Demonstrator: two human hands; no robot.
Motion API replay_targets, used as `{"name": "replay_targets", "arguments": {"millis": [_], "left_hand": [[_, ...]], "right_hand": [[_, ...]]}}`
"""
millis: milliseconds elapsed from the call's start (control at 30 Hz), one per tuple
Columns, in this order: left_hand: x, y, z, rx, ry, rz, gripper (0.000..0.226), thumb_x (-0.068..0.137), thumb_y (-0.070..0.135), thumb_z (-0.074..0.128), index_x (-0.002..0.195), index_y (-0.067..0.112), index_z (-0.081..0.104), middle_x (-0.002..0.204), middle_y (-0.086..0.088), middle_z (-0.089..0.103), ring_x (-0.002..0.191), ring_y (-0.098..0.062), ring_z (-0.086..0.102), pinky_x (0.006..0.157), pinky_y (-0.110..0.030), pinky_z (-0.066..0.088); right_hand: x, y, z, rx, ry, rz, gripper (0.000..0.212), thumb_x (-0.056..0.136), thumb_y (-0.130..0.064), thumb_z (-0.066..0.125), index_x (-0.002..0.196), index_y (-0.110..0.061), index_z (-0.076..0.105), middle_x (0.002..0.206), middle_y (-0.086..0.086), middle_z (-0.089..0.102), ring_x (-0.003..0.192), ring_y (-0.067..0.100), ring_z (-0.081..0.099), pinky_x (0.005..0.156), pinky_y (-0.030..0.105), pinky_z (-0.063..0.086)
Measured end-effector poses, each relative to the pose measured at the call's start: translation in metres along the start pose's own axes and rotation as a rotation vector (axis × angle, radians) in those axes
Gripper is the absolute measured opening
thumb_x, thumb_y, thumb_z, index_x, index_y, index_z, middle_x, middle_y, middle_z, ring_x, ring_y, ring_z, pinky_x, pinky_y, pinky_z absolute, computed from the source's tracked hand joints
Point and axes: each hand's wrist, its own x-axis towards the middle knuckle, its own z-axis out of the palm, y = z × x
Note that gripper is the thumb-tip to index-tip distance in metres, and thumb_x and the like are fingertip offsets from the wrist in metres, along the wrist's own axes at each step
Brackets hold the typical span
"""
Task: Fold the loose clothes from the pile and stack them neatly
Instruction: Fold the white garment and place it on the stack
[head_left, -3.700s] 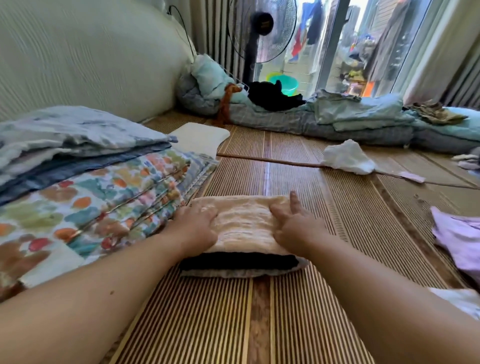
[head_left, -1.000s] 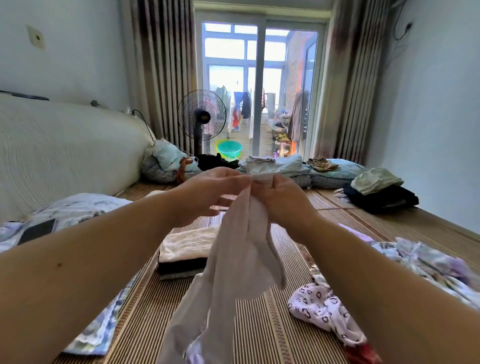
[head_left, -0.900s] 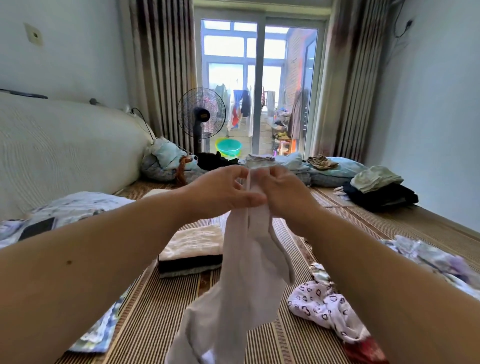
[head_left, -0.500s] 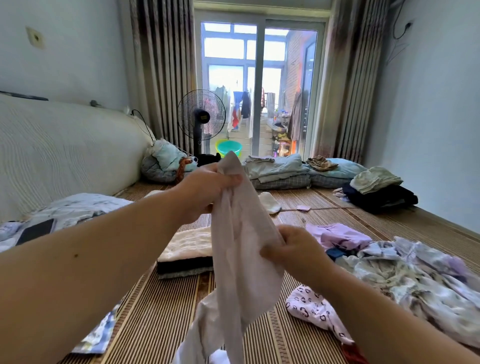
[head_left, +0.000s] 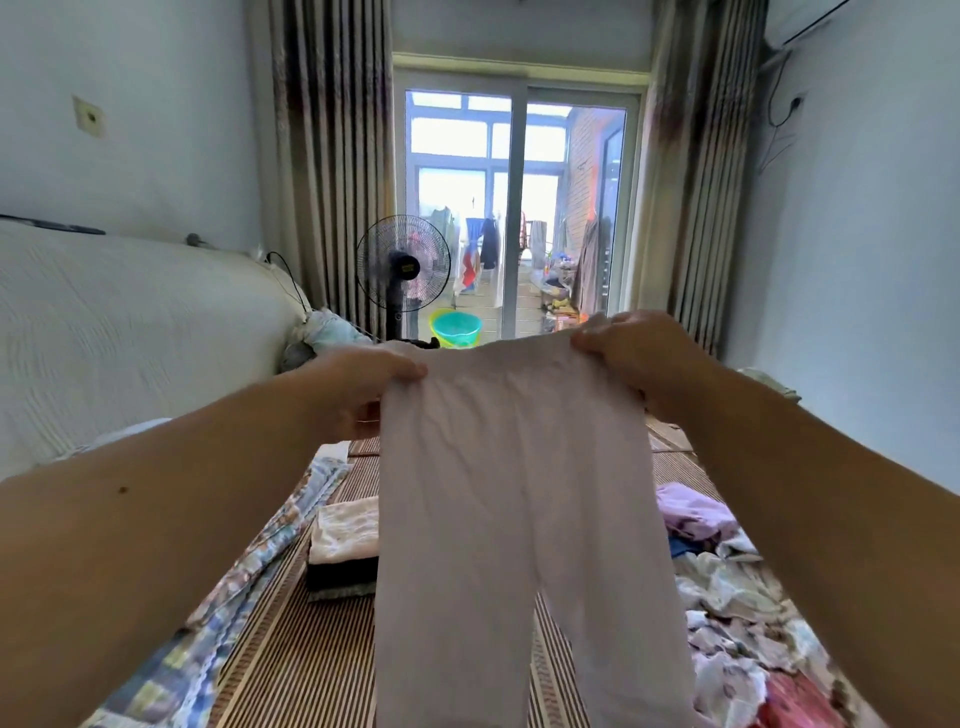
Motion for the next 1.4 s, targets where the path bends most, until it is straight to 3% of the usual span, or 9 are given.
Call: {"name": "replay_targets", "arguments": {"millis": [133,267,400,533,700,933,1067,1200,1400], "left_hand": [[0.004,0.010,0.019,0.011,0.052,-0.023,0.018,0.083,0.016,0.067,0.099,0.011,0.062,0.087,-0.007,0.066,0.070,-0.017,0.062,0.071,-0.028,0.053],[-0.004,0.022,0.043,-0.043,-0.017,0.027,0.009,0.082,0.014,0.064,0.091,0.012,0.062,0.071,-0.005,0.065,0.055,-0.015,0.060,0.055,-0.024,0.053],[-0.016,0.030,0.058,-0.078,-0.095,0.136,0.007,0.082,0.016,0.066,0.087,0.010,0.065,0.071,-0.007,0.063,0.054,-0.016,0.059,0.054,-0.025,0.053],[-0.028,0.039,0.060,-0.038,-0.197,0.137,0.043,0.090,0.051,0.056,0.078,0.011,0.066,0.071,-0.005,0.066,0.066,-0.019,0.062,0.067,-0.028,0.053],[-0.036,0.038,0.055,0.092,-0.428,0.080,0.065,0.088,0.069,0.037,0.095,0.012,0.069,0.082,-0.004,0.067,0.077,-0.020,0.066,0.076,-0.031,0.047],[-0.032,0.027,0.040,0.163,-0.106,0.264,0.042,0.081,0.039,0.073,0.115,0.019,0.059,0.093,-0.002,0.060,0.070,-0.011,0.049,0.056,-0.023,0.035],[-0.028,0.020,0.028,0.099,-0.425,0.122,0.042,0.064,0.039,0.073,0.101,0.025,0.059,0.080,0.006,0.058,0.051,-0.002,0.042,0.045,-0.014,0.025],[-0.019,0.027,0.026,0.053,-0.428,0.173,0.008,0.080,0.021,0.068,0.082,0.022,0.061,0.057,0.008,0.053,0.039,0.000,0.041,0.037,-0.011,0.025],[-0.002,0.040,0.042,0.236,-0.347,0.190,0.011,0.090,0.024,0.065,0.100,0.022,0.063,0.070,0.006,0.071,0.051,-0.008,0.066,0.047,-0.014,0.046]], "right_hand": [[0.002,-0.008,0.013,-0.308,0.145,-0.041,0.020,0.086,-0.023,0.062,0.083,-0.004,0.066,0.081,0.010,0.059,0.073,0.024,0.054,0.054,0.028,0.034],[-0.004,-0.010,0.022,-0.215,0.149,-0.049,0.022,0.084,-0.018,0.060,0.065,-0.008,0.055,0.062,0.006,0.049,0.069,0.027,0.048,0.050,0.027,0.036],[-0.007,-0.009,0.032,0.088,0.035,-0.048,0.025,0.089,-0.025,0.060,0.082,-0.003,0.068,0.089,0.022,0.067,0.085,0.038,0.064,0.083,0.050,0.055],[-0.014,-0.007,0.032,0.208,-0.215,-0.061,0.034,0.082,-0.043,0.071,0.096,-0.012,0.071,0.098,0.018,0.072,0.088,0.031,0.070,0.083,0.054,0.056],[-0.017,-0.004,0.032,0.061,-0.267,-0.049,0.018,0.077,-0.022,0.077,0.089,-0.011,0.068,0.089,0.014,0.071,0.081,0.030,0.069,0.079,0.048,0.058],[-0.013,-0.008,0.028,0.324,-0.293,0.000,0.026,0.086,0.006,0.048,0.077,-0.012,0.065,0.075,0.012,0.062,0.064,0.023,0.061,0.069,0.041,0.054],[-0.006,-0.013,0.011,0.486,-0.421,-0.052,0.014,0.090,-0.004,0.057,0.092,-0.012,0.069,0.084,0.007,0.071,0.075,0.020,0.067,0.080,0.041,0.057],[0.002,-0.016,-0.015,0.115,-0.443,-0.169,0.009,0.090,-0.024,0.063,0.091,-0.024,0.072,0.091,-0.006,0.071,0.087,0.013,0.063,0.079,0.035,0.054],[0.023,-0.015,-0.024,-0.200,-0.289,-0.148,0.015,0.086,-0.035,0.069,0.091,-0.021,0.071,0.050,-0.010,0.046,0.038,0.004,0.033,0.040,0.016,0.025]]}}
